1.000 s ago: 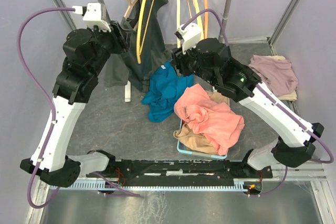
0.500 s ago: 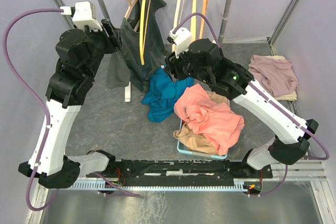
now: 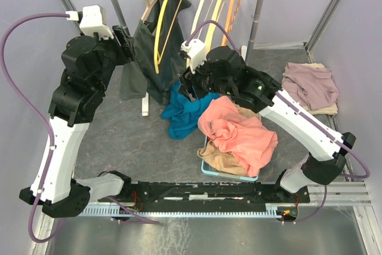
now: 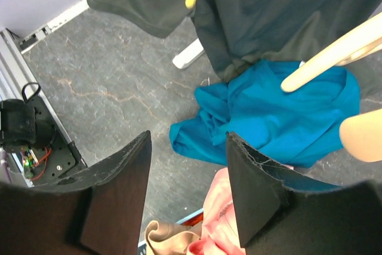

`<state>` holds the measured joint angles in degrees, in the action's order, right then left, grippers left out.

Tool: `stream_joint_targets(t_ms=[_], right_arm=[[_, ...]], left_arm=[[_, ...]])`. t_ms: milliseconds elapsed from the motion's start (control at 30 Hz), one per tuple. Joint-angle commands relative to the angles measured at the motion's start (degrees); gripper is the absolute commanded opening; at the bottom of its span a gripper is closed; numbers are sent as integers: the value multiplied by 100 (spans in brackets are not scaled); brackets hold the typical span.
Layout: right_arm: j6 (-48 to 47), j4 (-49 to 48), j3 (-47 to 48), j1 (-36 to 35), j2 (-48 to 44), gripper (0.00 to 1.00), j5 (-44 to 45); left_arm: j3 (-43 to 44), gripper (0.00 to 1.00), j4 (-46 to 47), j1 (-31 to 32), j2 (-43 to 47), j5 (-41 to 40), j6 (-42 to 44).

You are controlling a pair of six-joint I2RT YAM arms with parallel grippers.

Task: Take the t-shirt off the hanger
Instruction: Place the hanger on the clothesline.

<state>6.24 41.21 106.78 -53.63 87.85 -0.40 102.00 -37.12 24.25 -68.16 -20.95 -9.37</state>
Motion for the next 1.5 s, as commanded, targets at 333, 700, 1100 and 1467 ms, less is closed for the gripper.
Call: stream_joint_targets(t_ms=[333,700,1100,1467], right_arm=[[-240,241,-606,-46,840,77,866],[-366,-228,-791,-50,1938,99,1220],[-422,-865,-843,247,2763,100,1517],[-297,-1044,-566,836,3368,99,1216]], left_arm=[[-49,63,61,22,444,-216,-408],[57,64,-150,23,343,-232,-486],[144,64,-322,27,364,-324,-458],[292,64,-282,23,120,-416,-364]])
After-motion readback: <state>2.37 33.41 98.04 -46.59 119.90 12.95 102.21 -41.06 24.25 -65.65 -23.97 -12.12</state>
